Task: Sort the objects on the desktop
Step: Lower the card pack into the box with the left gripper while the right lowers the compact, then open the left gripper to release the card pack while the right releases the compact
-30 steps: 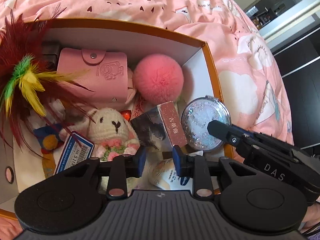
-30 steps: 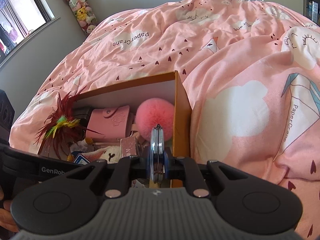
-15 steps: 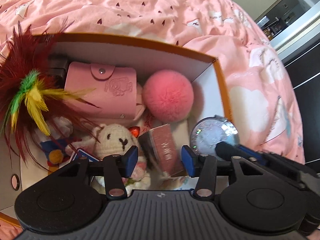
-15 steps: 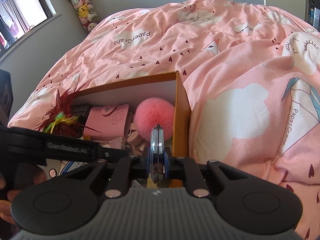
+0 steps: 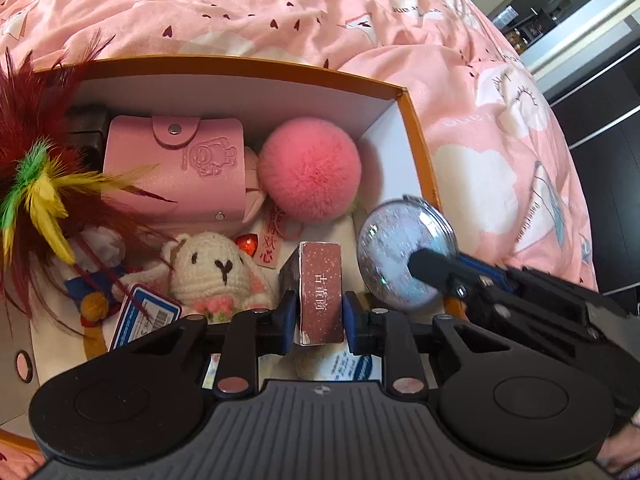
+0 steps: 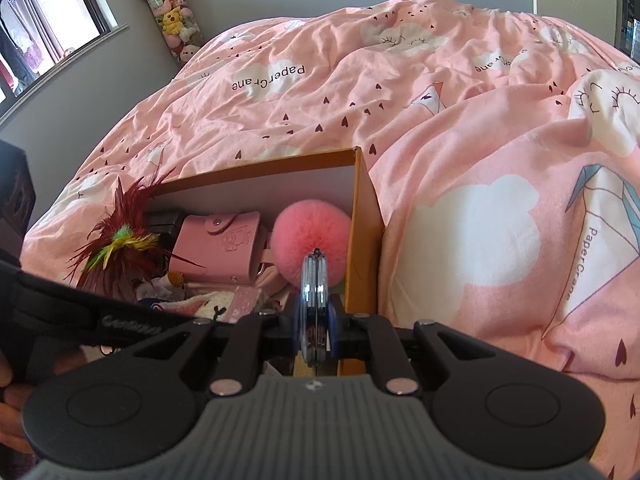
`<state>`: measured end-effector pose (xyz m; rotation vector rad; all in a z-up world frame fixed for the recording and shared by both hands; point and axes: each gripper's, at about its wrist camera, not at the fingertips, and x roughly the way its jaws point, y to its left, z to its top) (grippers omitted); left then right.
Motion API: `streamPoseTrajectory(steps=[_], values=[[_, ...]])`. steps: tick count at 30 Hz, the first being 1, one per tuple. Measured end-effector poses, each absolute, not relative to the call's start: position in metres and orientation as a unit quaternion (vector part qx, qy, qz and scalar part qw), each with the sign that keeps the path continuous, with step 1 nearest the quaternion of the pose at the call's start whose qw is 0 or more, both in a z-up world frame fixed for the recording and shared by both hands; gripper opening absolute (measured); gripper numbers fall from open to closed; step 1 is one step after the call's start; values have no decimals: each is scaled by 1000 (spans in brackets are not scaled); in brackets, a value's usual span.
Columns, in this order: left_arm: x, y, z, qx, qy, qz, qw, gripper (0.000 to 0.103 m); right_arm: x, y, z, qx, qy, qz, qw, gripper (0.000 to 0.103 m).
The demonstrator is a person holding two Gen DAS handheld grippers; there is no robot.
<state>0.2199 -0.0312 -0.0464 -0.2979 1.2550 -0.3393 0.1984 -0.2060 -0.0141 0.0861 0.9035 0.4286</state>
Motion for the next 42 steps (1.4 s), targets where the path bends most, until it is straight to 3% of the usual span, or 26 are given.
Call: streamPoseTrajectory(steps=[10, 19, 29, 42], values=[[215, -35, -48, -105, 605, -162, 773, 26, 221, -181, -29, 0, 447, 236, 863, 14], [216, -25, -56, -150, 576, -167, 786, 28, 233, -169, -28, -56, 457, 238, 856, 14], [200, 6, -31, -200, 521, -164, 813, 30, 235, -156, -29, -109, 481, 239, 836, 15], [170, 35, -32, -216, 516, -128, 819, 31, 231, -154, -20, -129, 488, 234, 831, 15]])
